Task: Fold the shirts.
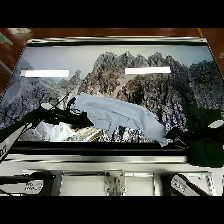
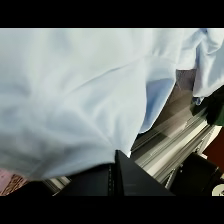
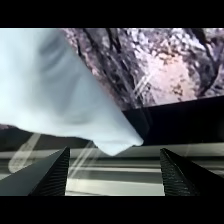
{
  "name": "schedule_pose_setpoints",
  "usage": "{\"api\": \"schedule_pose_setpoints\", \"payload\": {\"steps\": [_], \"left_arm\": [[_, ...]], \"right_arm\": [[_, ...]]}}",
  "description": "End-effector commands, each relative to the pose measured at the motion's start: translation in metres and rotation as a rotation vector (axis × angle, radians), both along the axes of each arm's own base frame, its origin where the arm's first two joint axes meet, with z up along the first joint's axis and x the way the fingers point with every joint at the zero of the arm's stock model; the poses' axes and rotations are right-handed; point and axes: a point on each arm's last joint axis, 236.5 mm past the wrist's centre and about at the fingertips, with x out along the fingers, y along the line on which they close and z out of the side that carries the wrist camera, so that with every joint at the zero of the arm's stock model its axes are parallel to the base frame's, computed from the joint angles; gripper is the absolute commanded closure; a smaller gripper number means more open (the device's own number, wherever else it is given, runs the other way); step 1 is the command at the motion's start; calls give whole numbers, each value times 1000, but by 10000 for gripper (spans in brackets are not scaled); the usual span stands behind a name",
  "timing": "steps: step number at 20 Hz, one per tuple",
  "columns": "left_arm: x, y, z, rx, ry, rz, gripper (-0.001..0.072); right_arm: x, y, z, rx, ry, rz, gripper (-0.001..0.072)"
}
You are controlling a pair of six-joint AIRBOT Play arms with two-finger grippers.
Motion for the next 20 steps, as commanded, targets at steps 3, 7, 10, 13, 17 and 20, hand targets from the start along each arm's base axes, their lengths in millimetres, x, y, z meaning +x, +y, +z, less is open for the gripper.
{"api": "schedule_pose_setpoints", "payload": {"steps": [3, 7, 10, 13, 17, 20], "left_arm": [[0, 0, 5, -6, -10, -4, 672], [0, 0, 5, -6, -7, -2, 672], [3, 0, 8, -4, -16, 0, 673], [28, 10, 34, 47, -117, -4, 674], [89, 54, 152, 210, -480, 31, 674], [101, 85, 326, 281, -931, 117, 673]], "right_arm": [[10, 21, -17, 131, 34, -60, 29], [4, 26, -29, 170, 91, -74, 140], [7, 33, -22, 212, 63, -39, 640], [22, 43, 15, 290, -47, 67, 638], [84, 35, 147, 177, -503, 205, 639], [112, 39, 319, -30, -997, 190, 639]]}}
